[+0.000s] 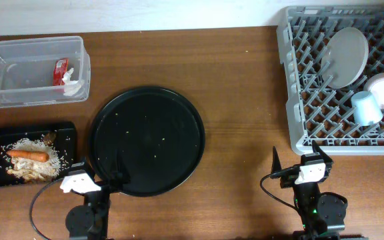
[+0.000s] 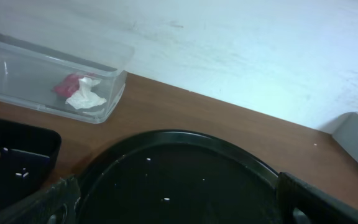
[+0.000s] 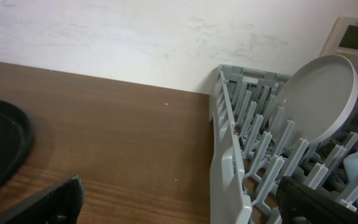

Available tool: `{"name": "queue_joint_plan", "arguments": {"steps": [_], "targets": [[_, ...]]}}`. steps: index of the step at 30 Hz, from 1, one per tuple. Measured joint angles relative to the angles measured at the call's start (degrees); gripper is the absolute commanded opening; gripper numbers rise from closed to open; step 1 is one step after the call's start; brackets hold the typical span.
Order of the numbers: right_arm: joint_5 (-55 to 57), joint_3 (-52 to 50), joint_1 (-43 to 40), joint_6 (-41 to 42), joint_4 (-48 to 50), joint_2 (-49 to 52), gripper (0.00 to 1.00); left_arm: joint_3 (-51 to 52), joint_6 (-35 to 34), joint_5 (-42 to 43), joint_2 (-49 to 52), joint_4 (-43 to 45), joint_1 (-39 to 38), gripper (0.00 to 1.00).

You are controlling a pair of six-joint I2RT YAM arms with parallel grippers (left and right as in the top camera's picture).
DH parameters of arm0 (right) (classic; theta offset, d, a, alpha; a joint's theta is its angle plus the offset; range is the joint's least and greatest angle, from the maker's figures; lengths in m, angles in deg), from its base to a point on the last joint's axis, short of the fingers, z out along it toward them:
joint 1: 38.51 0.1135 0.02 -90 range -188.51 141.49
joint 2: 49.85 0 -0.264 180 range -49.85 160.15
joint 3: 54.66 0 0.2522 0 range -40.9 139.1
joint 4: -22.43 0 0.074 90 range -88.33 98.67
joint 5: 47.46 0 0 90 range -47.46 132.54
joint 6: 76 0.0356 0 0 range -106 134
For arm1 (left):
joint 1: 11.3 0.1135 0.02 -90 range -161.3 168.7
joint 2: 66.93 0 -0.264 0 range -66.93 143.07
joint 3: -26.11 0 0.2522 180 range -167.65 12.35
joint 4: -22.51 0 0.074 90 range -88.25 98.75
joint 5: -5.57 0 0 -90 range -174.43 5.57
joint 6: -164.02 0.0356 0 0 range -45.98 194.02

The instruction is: Sort waste into correct bins and load items into the dishwasher rack

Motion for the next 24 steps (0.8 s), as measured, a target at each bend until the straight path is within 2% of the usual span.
{"name": "queue_joint_plan", "arguments": {"steps": [8, 16, 24], "targets": [[0.0, 0.0, 0.0, 0.0, 0.0, 0.0, 0.98, 0.0, 0.9, 0.0, 0.0, 0.0, 0.0, 0.99], [0.0, 0.0, 0.0, 0.0, 0.0, 0.0, 0.98, 0.0, 11.9, 0.0, 0.0, 0.0, 0.0, 0.99], [0.0, 0.0, 0.0, 0.0, 0.0, 0.0, 0.98, 0.0, 14.5, 0.0, 0.0, 0.0, 0.0, 0.99]]}}
